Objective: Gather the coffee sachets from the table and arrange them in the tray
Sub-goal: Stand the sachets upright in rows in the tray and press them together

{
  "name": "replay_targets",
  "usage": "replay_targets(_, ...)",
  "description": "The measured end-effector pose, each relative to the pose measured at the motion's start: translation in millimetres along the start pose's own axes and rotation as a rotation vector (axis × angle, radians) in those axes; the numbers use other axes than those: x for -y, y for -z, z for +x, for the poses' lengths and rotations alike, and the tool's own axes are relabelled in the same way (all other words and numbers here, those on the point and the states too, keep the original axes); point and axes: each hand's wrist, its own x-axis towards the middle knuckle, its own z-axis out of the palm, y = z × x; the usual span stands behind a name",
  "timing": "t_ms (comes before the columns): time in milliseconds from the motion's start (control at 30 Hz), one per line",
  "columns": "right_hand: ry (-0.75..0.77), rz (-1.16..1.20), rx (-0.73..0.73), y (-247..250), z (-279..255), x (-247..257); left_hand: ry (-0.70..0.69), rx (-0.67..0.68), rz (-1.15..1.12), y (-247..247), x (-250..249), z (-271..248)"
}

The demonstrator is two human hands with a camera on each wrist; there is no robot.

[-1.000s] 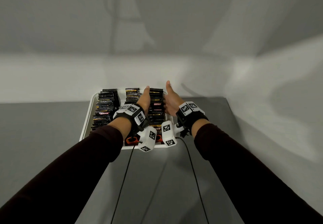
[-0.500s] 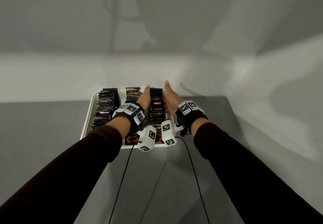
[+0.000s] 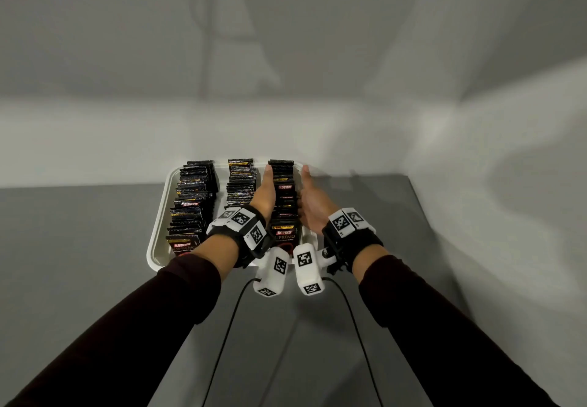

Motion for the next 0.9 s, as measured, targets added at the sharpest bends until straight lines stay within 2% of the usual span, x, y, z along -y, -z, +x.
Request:
replay_targets(100, -0.009, -0.035, -0.037, -4.2, -2.5, 0.6, -0.019, -0.023, 0.005, 1.6, 2.1, -0.5)
replay_targets(300, 0.042, -0.033, 0.025, -2.6, -14.1, 4.5, -0.038, -0.022, 0.061, -0.9, -2.7, -14.5)
replay_targets(400, 0.088, 0.029, 0.073, -2.6, -26.4, 0.7, -0.092, -0.055, 0.120, 0.2, -2.3, -27.6)
replay_targets(500, 0.078, 0.049, 0.071, -4.3, -37.7, -8.6, -0.210, -0.109, 0.177, 0.3, 11.7, -46.7)
replay_targets(600, 0.054, 0.035, 0.022, -10.0, -47.2, -19.8, -0.259, -0.101, 0.204, -4.7, 30.7, -61.2)
replay_targets(733, 0.060, 0.034, 0.030, -16.8, -59.9, -28.5, -0.364, -0.069, 0.292, -11.3, 47.3, -73.2)
replay_targets(900, 0.068, 0.064, 0.052, -19.4, -63.8, -29.9, -0.367, -0.086, 0.337, -3.2, 49.6, -73.3)
